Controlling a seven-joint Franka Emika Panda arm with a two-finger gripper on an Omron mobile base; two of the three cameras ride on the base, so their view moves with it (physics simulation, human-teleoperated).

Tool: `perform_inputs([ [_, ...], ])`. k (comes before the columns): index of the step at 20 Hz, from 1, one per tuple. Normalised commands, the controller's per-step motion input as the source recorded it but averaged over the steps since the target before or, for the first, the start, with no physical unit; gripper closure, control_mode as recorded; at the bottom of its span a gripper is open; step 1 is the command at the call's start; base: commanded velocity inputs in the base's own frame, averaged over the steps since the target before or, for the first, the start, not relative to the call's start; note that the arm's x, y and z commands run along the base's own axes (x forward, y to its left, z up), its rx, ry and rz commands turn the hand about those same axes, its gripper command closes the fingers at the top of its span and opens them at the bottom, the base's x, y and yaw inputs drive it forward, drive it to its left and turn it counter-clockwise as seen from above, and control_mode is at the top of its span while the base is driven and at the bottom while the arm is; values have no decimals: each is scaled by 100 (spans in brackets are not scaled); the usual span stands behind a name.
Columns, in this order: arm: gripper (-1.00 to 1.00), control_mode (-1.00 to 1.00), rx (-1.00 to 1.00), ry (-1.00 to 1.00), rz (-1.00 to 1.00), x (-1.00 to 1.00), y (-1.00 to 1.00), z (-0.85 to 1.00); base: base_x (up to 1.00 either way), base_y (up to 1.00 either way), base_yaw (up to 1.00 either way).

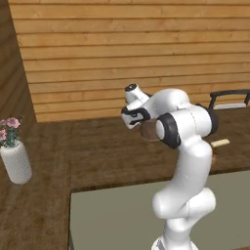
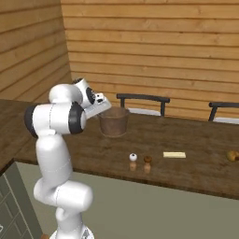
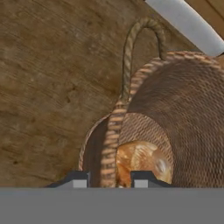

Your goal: Open the cabinet, pick up the bread from the cabinet and place it in the basket. Then move the basket to the dining counter.

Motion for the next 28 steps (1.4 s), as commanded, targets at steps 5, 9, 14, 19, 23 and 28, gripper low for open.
perform_inputs([
  [5,-100,-100,0,0,-4,8,-3,-9,0,0,0],
  [9,-100,-100,0,-2,-5,-7,0,38,0,0,0],
  [14,-100,-100,0,-6,-6,-74,18,81,0,0,0],
  [19,-100,-100,2,-8,-7,-100,55,56,0,0,0],
  [23,-100,-100,0,-20,-2,-100,51,54,0,0,0],
  [28,-100,-100,1,-20,0,-100,32,36,0,0,0],
])
